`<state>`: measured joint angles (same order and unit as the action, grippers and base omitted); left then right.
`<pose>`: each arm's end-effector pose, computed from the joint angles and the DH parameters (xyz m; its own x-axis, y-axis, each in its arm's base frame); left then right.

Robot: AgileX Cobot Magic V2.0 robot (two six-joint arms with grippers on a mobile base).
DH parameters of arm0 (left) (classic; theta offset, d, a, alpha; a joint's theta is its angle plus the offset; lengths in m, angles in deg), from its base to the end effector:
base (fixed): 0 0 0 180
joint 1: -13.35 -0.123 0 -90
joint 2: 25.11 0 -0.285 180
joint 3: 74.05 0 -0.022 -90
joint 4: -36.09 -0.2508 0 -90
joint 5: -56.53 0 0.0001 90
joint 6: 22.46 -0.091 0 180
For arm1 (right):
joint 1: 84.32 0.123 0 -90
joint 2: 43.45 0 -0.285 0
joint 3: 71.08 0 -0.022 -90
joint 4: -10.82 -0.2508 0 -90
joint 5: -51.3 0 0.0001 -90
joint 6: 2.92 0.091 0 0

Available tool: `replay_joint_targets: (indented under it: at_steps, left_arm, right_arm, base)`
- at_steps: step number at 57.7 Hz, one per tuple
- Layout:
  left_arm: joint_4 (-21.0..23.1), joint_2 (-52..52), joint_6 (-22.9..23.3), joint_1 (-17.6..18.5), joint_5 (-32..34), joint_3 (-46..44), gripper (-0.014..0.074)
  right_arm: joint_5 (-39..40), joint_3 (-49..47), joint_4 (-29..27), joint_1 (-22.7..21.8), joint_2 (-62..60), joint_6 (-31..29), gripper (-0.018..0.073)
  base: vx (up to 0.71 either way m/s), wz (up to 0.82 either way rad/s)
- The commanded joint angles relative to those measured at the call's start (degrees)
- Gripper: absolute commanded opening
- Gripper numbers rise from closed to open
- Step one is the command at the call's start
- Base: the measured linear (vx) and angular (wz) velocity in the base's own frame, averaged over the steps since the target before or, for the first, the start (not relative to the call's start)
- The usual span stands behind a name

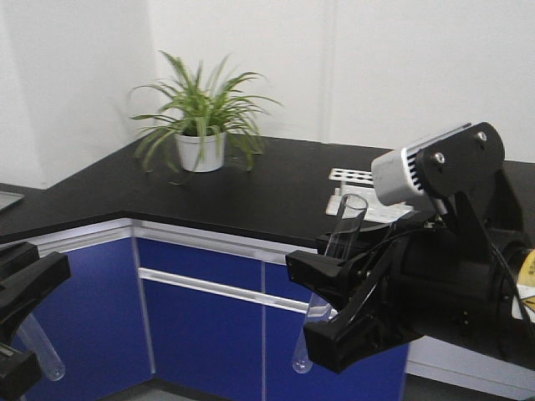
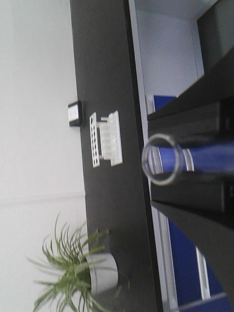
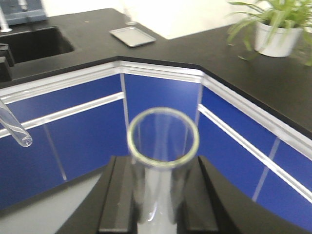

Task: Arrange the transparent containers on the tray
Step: 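Turn the base away from the rack while holding both tubes, then drive the base to the counter with the yellow tray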

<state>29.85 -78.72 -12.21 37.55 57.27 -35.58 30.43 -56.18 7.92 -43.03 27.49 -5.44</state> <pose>0.1580 -0.0712 0.3631 -0.0501 -0.0542 -0.9973 0.4087 0.9100 -0.0700 0.1812 0.1613 0.4063 -0.2180 -0.1870 -0.9579 -0.6720 0.7405 0.0084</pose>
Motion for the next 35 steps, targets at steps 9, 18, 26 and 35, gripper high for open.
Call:
replay_joint_targets:
  at_steps: [9,18,26,35]
  left_arm:
    - [0.31,0.43,0.49,0.33,4.74,-2.22,0.003]
    - [0.31,0.43,0.49,0.33,4.74,-2.22,0.003]
    - [0.31,0.43,0.49,0.33,4.79,-2.22,0.003]
    - [0.31,0.43,0.49,0.33,4.79,-2.22,0.003]
  right_arm:
    - [4.85,-2.08,0.07,-0.07,-1.23,-0.49,-0.0001]
    - [4.85,-2.08,0.07,-0.07,-1.23,-0.49,-0.0001]
    - [4.85,-2.08,0.07,-0.07,-1.23,-0.49,-0.0001]
    - [4.85,-2.08,0.07,-0.07,-1.23,-0.49,-0.0001]
  base:
    - [0.0,0.49]
    - [0.03,0.64]
    - [0.05,0.7]
    - [0.07,0.72]
